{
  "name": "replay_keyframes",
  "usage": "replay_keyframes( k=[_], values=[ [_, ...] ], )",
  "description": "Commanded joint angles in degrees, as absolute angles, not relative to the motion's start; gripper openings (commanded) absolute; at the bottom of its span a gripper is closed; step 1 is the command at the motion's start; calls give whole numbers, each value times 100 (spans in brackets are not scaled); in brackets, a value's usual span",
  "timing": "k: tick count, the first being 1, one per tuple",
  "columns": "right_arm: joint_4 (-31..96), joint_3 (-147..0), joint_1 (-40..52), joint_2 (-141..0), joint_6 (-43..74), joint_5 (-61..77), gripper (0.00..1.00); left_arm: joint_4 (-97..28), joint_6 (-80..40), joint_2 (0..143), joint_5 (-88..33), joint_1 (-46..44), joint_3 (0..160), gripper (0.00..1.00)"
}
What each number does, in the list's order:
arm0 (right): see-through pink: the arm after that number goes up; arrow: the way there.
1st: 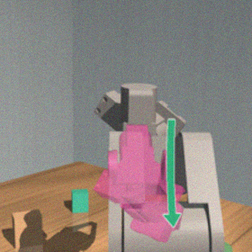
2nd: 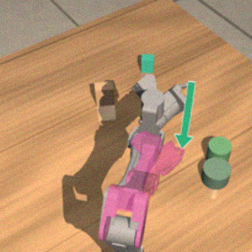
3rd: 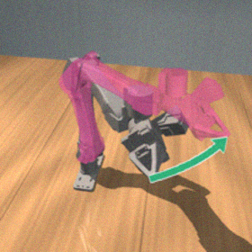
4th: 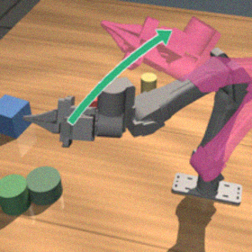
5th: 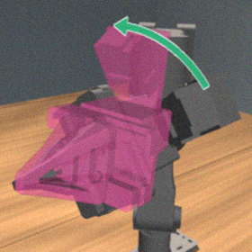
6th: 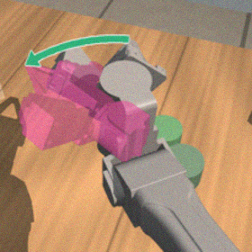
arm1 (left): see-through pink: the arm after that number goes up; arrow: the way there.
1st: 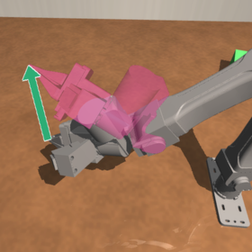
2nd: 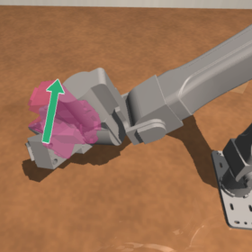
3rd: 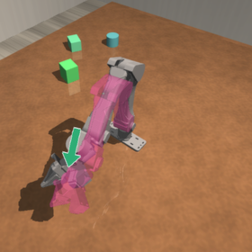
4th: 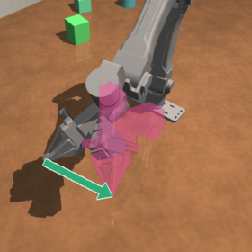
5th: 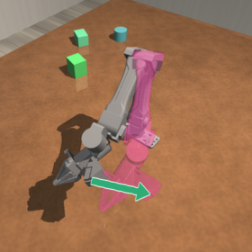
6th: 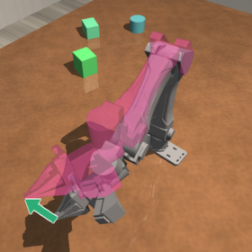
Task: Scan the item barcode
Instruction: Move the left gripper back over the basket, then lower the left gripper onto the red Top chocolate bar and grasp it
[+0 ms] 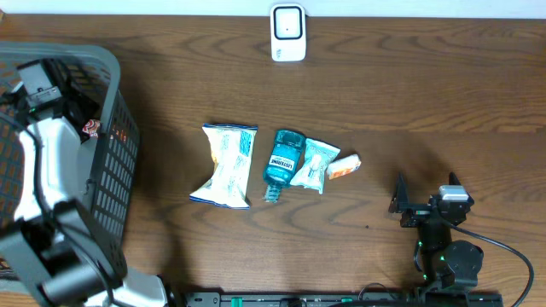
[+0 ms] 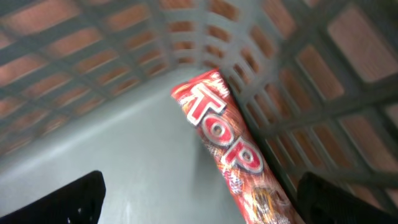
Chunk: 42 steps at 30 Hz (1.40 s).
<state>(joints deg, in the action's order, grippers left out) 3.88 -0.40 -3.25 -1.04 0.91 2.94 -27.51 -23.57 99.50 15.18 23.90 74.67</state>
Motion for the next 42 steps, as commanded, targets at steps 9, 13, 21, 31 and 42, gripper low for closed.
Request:
replay_keyframes(
  k=[9,13,21,31,42],
  values=[
    [412,-32,-329,-102,167,272,99,-1619,574,11026,727,2403,7513,87],
    [412,-32,-329,-102,167,272,99,-1313,891,11061,642,2405,7513,80],
    [412,-32,-329,-102,167,272,99,-1240,965,11222,290,2410,7336,70],
    [412,-32,-329,-102,167,272,99,-1433,958,11974,213,2423,7323,35],
    [412,-32,-329,-102,167,272,99,-2624,-392,11974,237,2947,7323,8]
  ],
)
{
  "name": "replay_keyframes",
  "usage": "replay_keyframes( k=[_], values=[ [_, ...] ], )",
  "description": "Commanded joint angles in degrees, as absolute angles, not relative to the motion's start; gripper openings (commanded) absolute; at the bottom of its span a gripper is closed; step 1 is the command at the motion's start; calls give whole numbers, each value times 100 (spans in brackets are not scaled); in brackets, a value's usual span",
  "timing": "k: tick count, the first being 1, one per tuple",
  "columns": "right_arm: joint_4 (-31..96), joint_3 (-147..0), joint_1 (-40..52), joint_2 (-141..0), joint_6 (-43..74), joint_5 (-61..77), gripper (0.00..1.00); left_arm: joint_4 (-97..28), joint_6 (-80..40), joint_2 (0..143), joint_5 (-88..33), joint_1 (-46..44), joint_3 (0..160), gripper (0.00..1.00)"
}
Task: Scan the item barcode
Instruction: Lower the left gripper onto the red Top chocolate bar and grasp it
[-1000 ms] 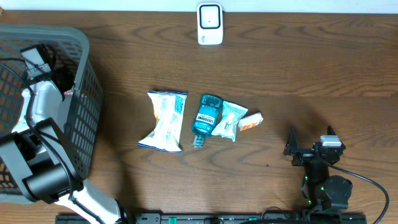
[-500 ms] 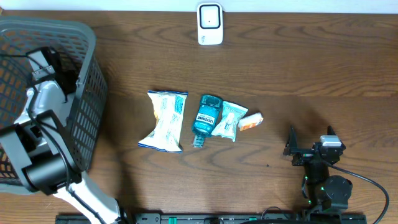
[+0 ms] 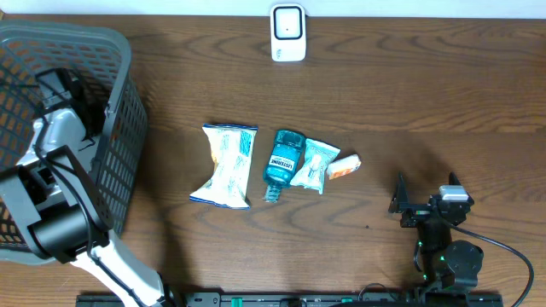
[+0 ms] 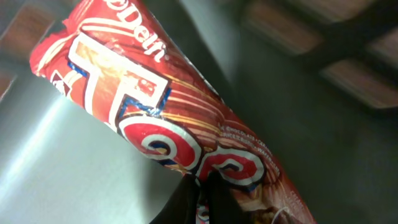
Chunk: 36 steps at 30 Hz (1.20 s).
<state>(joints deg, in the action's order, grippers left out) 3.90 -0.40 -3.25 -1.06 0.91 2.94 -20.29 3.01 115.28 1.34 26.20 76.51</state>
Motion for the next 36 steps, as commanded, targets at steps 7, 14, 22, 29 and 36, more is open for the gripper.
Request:
replay_keyframes(
  k=[7,14,22,29,36],
  values=[
    [412,-32,-329,-102,167,272,99,-3365,-825,11841,281,3068,7323,8],
    [412,-32,-329,-102,167,272,99,-3583,-845,10947,388,2965,7323,27],
    [412,-32,-329,-102,167,272,99,-3553,-2093,10547,408,2980,7299,86],
    [412,-32,-329,-102,167,272,99,-3514,-3124,10932,403,2980,7260,93],
    [412,-32,-329,-102,167,272,99,-3468,-4268,11207,331,2947,7247,96]
  ],
)
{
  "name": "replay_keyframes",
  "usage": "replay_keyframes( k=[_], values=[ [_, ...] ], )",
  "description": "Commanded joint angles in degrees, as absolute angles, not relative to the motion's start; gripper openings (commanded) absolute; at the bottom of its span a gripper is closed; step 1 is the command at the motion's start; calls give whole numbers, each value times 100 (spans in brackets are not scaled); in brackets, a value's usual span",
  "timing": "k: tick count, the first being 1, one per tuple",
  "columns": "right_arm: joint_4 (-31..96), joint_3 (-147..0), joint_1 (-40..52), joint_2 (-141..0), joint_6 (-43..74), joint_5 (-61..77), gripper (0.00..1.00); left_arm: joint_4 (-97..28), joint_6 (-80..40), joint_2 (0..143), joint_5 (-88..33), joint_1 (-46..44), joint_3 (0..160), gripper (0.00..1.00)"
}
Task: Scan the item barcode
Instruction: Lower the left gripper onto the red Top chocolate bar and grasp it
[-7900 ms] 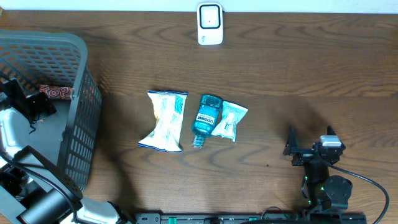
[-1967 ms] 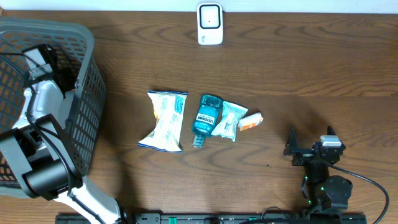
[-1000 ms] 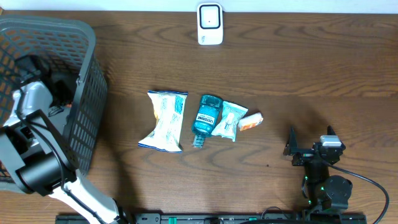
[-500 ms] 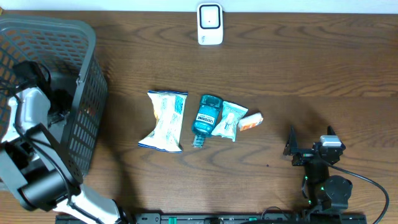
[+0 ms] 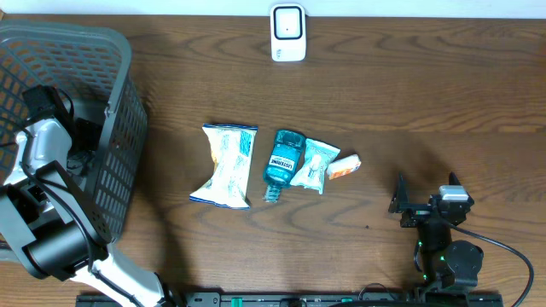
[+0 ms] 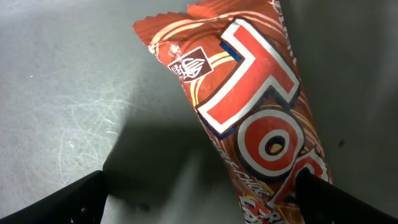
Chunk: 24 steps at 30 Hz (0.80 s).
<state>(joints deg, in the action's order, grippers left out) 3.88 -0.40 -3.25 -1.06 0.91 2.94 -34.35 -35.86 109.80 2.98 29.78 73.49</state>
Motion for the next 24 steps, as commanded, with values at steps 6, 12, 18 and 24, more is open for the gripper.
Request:
replay_keyframes(
  k=[6,12,18,24],
  values=[
    [410,-32,-329,-102,167,272,99,-3553,-4595,10914,696,2917,7251,98],
    [412,-32,-329,-102,167,272,99,-3105,-1874,10394,801,2917,7266,98],
    [412,-32,-329,-102,167,272,99,-3033,-117,10106,797,2917,7266,98],
    [412,-32,-329,-102,167,272,99,-3247,-2464,10151,792,2917,7264,98]
  ],
)
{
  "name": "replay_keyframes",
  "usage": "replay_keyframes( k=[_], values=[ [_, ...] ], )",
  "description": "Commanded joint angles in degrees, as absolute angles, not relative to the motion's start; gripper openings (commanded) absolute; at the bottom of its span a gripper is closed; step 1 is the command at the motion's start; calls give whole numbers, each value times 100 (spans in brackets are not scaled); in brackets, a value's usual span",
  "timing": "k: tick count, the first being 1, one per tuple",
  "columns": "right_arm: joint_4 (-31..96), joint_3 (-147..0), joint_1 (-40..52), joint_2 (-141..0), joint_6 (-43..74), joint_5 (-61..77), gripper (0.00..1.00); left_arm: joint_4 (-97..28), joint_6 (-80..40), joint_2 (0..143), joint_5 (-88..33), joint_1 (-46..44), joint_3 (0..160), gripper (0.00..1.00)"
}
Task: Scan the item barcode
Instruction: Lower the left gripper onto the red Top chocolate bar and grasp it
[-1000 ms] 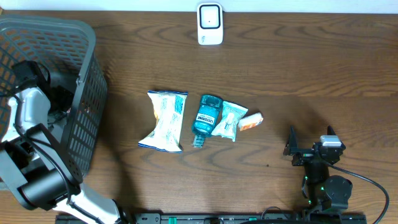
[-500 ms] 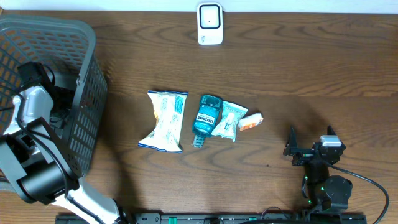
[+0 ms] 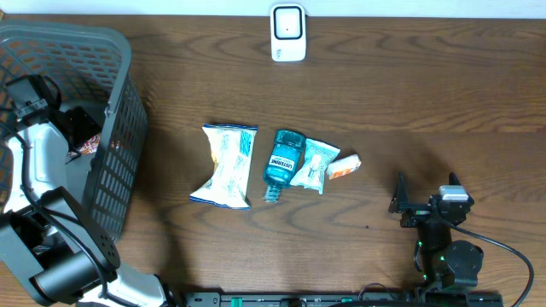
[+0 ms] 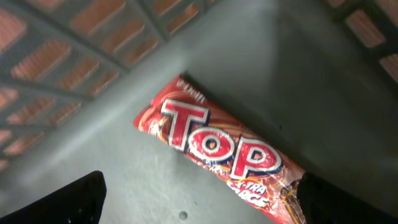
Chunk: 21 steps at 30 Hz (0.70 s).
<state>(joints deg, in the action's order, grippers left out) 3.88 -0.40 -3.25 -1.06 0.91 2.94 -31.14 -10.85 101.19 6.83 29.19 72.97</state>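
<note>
A red "TOP" chocolate bar (image 4: 217, 155) lies flat on the grey floor of the basket, close to its mesh wall. My left gripper (image 4: 205, 205) hangs open above it, with one finger showing at each bottom corner of the left wrist view and nothing between them. From overhead the left gripper (image 3: 75, 128) is inside the basket, with the bar (image 3: 88, 147) just showing beside it. The white scanner (image 3: 288, 32) stands at the far middle edge. My right gripper (image 3: 424, 198) rests open at the near right, far from all items.
The grey mesh basket (image 3: 119, 162) fills the left side of the table. A white snack bag (image 3: 226, 165), a blue mouthwash bottle (image 3: 281, 162), a small pale packet (image 3: 314, 164) and a small orange item (image 3: 344, 166) lie in a row mid-table.
My left gripper, still open, now stands farther from the bar, so the basket's mesh wall shows beyond it. The bar still lies on the basket floor. The right arm has not moved.
My left gripper was open over the bar, which lay against the basket wall. Then its fingers were close together at the wrapper and the basket stood farther right. Then it was open again close over the bar, and now stands farther off.
</note>
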Motion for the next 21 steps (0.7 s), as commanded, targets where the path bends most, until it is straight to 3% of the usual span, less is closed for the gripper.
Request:
replay_keyframes(
  k=[1,7,21],
  values=[
    [412,-32,-329,-102,167,272,99,-3339,-3186,10175,733,2915,7264,97],
    [412,-32,-329,-102,167,272,99,-3321,-4858,10416,370,2768,7253,98],
    [412,-32,-329,-102,167,272,99,-3463,-4821,11275,873,2606,7255,98]
  ],
)
